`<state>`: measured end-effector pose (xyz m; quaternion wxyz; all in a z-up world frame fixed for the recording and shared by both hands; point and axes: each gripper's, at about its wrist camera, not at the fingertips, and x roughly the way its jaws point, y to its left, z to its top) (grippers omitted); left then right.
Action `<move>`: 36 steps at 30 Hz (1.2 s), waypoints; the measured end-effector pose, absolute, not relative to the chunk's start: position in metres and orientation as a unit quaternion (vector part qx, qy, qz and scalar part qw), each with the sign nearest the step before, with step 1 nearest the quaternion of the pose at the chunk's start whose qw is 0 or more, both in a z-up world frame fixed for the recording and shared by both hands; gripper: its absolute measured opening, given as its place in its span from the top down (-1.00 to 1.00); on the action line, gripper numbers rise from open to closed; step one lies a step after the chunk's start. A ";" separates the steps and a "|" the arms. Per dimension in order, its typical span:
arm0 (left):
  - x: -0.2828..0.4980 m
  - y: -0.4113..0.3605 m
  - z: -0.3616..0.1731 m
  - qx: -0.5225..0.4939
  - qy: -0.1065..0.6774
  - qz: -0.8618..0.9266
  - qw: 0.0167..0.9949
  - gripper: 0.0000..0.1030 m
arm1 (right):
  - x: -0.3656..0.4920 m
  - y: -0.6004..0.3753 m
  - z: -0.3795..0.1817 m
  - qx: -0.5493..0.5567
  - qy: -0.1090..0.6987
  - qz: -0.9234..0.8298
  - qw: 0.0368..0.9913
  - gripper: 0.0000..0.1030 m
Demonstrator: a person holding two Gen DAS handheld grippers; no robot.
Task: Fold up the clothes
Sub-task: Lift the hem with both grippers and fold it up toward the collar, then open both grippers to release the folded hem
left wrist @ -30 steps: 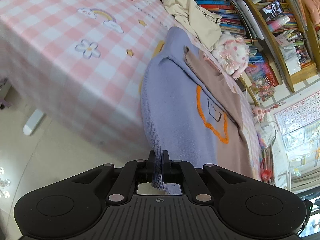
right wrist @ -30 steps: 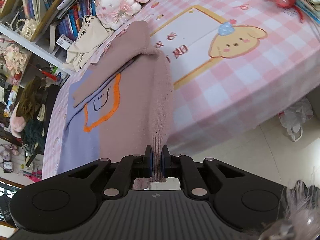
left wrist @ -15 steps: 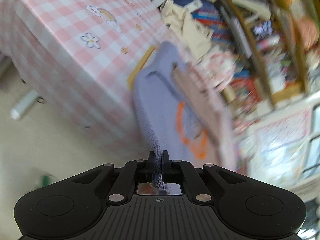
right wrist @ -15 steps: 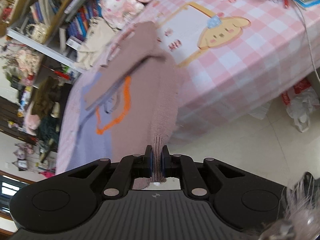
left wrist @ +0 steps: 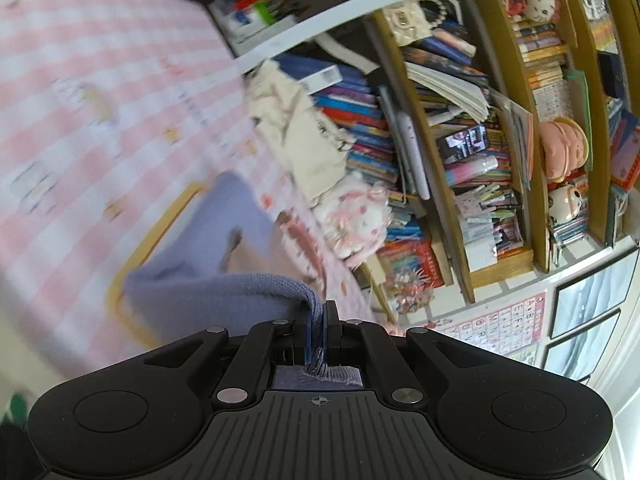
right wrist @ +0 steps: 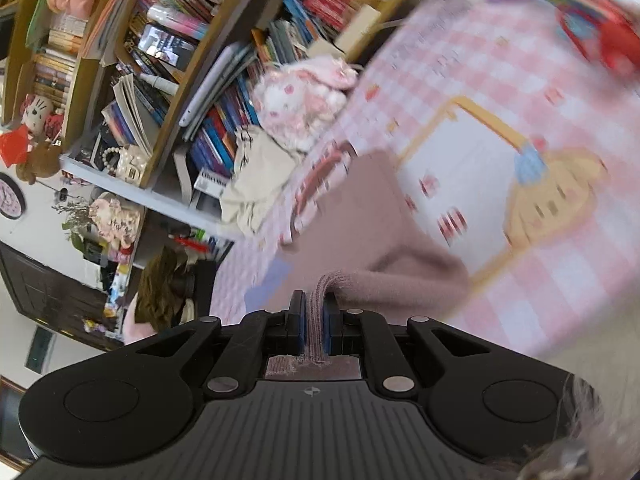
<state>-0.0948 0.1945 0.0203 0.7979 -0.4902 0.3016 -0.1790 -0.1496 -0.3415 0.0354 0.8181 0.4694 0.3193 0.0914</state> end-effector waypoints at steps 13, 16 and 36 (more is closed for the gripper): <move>0.027 0.177 0.017 -0.480 0.327 -0.183 0.793 0.93 | -0.030 -0.340 0.033 0.479 0.312 0.052 0.819 0.83; 0.049 0.171 0.010 -0.474 0.346 -0.180 0.790 0.93 | -0.012 -0.340 0.024 0.476 0.323 0.038 0.817 0.83; 0.106 0.166 0.009 -0.328 0.394 -0.185 0.838 0.20 | 0.040 -0.326 0.015 0.351 0.342 -0.056 0.870 -0.05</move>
